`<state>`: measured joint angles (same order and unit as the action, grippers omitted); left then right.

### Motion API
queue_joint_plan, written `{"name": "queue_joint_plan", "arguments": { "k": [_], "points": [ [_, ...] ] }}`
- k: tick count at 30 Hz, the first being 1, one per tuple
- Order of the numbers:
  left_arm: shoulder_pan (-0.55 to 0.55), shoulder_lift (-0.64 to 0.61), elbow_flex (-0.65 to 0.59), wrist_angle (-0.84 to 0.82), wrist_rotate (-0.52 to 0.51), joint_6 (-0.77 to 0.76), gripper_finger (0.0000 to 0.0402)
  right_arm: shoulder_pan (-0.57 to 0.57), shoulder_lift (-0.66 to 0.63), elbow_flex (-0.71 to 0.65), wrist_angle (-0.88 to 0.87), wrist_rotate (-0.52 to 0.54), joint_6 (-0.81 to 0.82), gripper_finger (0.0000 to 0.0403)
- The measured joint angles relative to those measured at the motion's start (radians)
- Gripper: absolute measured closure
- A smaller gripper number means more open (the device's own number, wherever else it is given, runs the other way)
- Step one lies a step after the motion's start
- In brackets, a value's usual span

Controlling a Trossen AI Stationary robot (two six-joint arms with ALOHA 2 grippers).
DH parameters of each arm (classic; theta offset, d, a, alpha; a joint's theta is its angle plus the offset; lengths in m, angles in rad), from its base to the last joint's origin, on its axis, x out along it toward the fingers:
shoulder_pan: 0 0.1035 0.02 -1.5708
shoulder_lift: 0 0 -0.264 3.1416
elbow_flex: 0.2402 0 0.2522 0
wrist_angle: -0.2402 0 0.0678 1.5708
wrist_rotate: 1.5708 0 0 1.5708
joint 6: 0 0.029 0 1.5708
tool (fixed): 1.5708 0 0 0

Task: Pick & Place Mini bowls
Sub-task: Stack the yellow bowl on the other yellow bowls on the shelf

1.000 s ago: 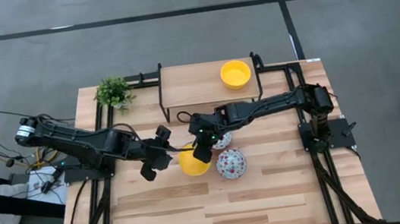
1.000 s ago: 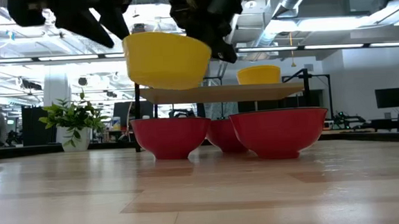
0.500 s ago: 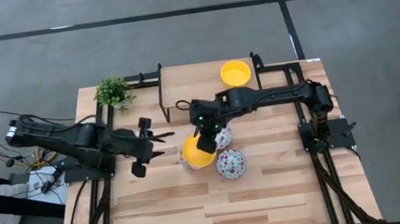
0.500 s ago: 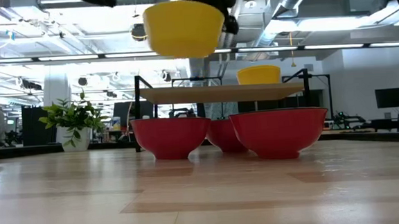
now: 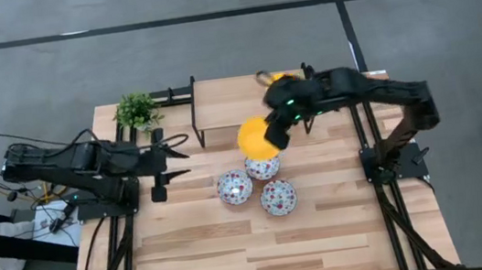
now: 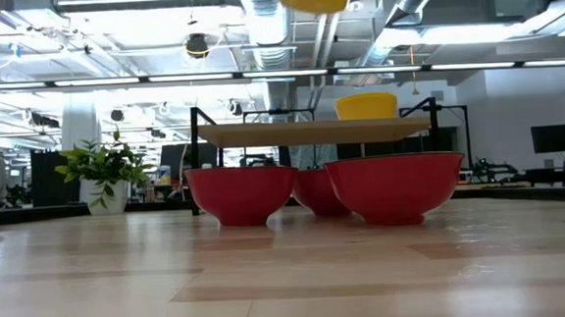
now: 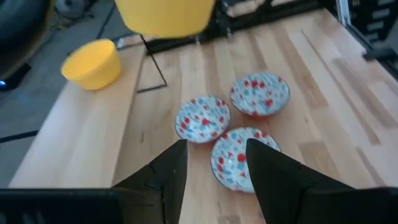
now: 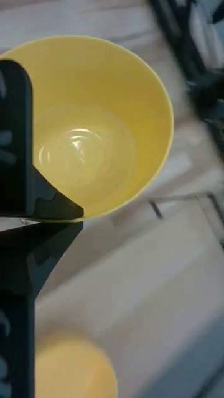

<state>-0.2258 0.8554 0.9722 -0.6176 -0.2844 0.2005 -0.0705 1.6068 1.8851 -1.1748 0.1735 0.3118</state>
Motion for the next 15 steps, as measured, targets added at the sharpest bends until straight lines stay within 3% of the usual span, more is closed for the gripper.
{"name": "queue_joint_plan", "arguments": {
  "k": [7, 15],
  "points": [
    [0.040, 0.004, 0.000, 0.133, 0.000, -0.004, 0.0238, -0.071, -0.139, -0.012, -0.035, 0.062, -0.020, 0.0403],
    [0.121, 0.018, 0.001, 0.259, 0.000, -0.089, 0.0238, -0.287, -0.222, -0.013, -0.051, 0.044, -0.170, 0.0403]
  ]
}}
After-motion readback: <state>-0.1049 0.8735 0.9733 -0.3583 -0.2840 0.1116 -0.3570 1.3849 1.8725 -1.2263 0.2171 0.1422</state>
